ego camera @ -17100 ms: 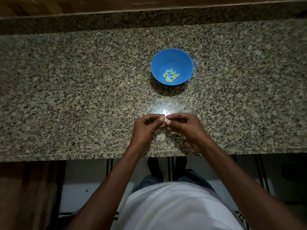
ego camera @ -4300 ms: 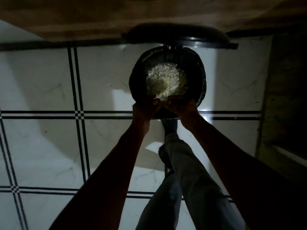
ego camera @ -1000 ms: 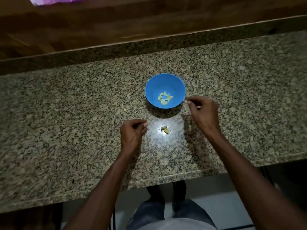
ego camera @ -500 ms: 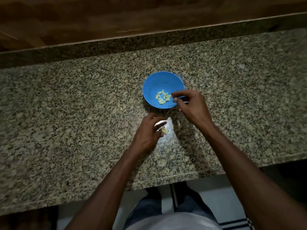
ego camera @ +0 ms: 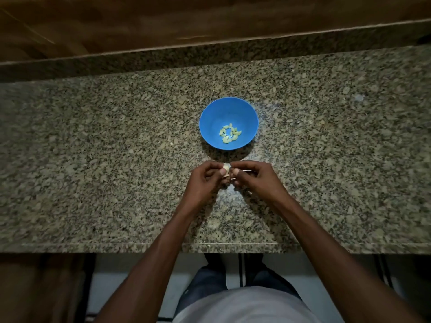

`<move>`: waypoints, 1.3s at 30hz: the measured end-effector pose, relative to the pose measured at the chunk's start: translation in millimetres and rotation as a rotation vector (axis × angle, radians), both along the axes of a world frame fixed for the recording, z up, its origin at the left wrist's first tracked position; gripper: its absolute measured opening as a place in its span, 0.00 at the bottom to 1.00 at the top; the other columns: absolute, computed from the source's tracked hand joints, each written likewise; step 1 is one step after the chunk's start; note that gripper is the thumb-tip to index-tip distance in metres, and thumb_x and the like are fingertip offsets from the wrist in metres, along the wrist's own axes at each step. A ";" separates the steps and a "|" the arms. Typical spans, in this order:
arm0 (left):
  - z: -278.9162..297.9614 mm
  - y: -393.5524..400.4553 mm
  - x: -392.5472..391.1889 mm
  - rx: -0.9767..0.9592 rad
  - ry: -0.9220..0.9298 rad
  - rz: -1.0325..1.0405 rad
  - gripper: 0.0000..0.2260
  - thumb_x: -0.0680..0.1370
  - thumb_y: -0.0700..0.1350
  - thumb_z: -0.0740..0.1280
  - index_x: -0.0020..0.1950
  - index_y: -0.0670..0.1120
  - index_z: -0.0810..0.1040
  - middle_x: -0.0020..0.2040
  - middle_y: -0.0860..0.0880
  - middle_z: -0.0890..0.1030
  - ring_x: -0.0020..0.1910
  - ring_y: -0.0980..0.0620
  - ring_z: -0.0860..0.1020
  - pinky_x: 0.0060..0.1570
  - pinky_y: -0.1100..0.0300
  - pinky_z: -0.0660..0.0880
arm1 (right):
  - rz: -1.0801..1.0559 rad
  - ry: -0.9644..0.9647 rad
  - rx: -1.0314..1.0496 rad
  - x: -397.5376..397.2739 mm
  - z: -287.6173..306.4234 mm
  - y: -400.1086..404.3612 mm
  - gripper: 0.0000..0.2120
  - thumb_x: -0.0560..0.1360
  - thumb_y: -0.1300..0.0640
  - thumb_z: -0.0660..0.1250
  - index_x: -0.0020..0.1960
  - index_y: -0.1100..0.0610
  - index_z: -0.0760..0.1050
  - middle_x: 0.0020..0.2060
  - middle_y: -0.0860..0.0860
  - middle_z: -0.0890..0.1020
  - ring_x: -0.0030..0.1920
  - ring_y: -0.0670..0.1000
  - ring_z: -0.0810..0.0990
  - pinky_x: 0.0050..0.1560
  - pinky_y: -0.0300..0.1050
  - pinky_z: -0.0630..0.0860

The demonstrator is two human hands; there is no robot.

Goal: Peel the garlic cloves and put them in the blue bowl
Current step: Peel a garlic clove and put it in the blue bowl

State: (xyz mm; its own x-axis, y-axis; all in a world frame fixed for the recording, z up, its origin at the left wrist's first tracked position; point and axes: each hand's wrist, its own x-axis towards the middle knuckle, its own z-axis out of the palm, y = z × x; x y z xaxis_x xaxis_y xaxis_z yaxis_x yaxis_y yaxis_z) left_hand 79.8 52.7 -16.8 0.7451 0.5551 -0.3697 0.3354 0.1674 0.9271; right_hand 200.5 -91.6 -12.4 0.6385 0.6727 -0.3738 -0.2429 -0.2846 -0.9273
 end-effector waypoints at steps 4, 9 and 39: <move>4.8 -15.8 -4.6 -0.076 -0.007 0.141 0.06 0.82 0.38 0.71 0.57 0.38 0.83 0.48 0.42 0.87 0.45 0.45 0.87 0.46 0.53 0.85 | 0.055 -0.020 0.045 2.3 -4.8 1.0 0.10 0.80 0.64 0.73 0.60 0.61 0.85 0.50 0.54 0.89 0.49 0.54 0.89 0.50 0.47 0.85; 7.6 -25.8 -10.8 -0.118 0.004 0.185 0.08 0.81 0.39 0.72 0.58 0.37 0.84 0.49 0.41 0.88 0.47 0.44 0.87 0.46 0.54 0.85 | 0.056 -0.037 0.046 -1.5 -8.2 0.6 0.08 0.77 0.60 0.77 0.55 0.59 0.87 0.47 0.52 0.89 0.49 0.51 0.89 0.48 0.44 0.83; 10.8 -15.2 -32.8 -0.095 0.059 0.185 0.12 0.73 0.38 0.79 0.53 0.34 0.85 0.47 0.39 0.88 0.43 0.46 0.87 0.44 0.59 0.83 | 0.159 0.149 0.011 -13.0 -2.7 9.7 0.12 0.74 0.61 0.80 0.53 0.67 0.84 0.45 0.62 0.88 0.45 0.57 0.89 0.48 0.46 0.84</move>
